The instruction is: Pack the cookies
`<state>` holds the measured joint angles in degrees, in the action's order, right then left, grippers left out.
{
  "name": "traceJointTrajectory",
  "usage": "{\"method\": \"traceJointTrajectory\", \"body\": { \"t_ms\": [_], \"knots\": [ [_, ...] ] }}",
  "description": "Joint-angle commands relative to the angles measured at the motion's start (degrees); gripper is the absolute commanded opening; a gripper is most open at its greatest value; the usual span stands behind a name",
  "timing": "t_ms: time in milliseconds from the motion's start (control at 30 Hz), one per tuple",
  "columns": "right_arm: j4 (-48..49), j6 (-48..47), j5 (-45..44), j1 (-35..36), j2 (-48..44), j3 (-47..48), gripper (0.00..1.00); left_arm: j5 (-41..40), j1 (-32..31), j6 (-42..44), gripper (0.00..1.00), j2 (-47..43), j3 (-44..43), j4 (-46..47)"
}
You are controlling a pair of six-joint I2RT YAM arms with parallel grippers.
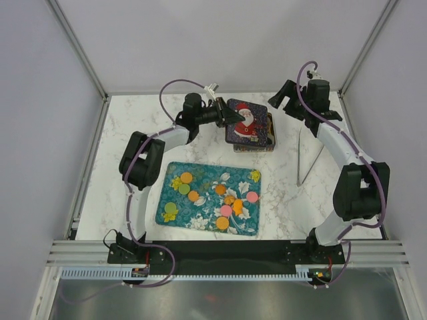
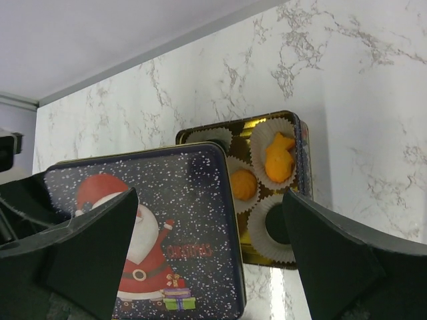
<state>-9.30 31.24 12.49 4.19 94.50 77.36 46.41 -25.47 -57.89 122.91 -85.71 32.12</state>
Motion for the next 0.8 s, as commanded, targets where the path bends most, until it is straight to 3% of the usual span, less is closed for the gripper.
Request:
{"method": "traceJointTrajectory", "body": {
  "t_ms": [0, 300, 567, 767],
  "knots": [
    [7.79, 0.57, 2.89, -0.84, 2.69, -0.02, 0.98, 3.86, 0.43, -13.99, 0.02, 5.38, -7.35, 13.13],
    [15.18, 2.59, 7.19, -1.81, 9.47, -1.16, 0.98, 1.14, 0.34, -21.91, 0.04, 17.09, -21.07, 14.47],
    [22.92, 7.42, 9.83, -3.31, 11.58, -3.97, 0.98, 0.78, 0.16, -21.92, 0.07, 23.15, -28.27, 11.04],
    [23.45, 7.87, 9.22, -3.39, 12.73, -5.38, 0.98, 1.05, -0.63, -20.07, 0.09, 25.27, -31.8, 6.56]
  ]
}}
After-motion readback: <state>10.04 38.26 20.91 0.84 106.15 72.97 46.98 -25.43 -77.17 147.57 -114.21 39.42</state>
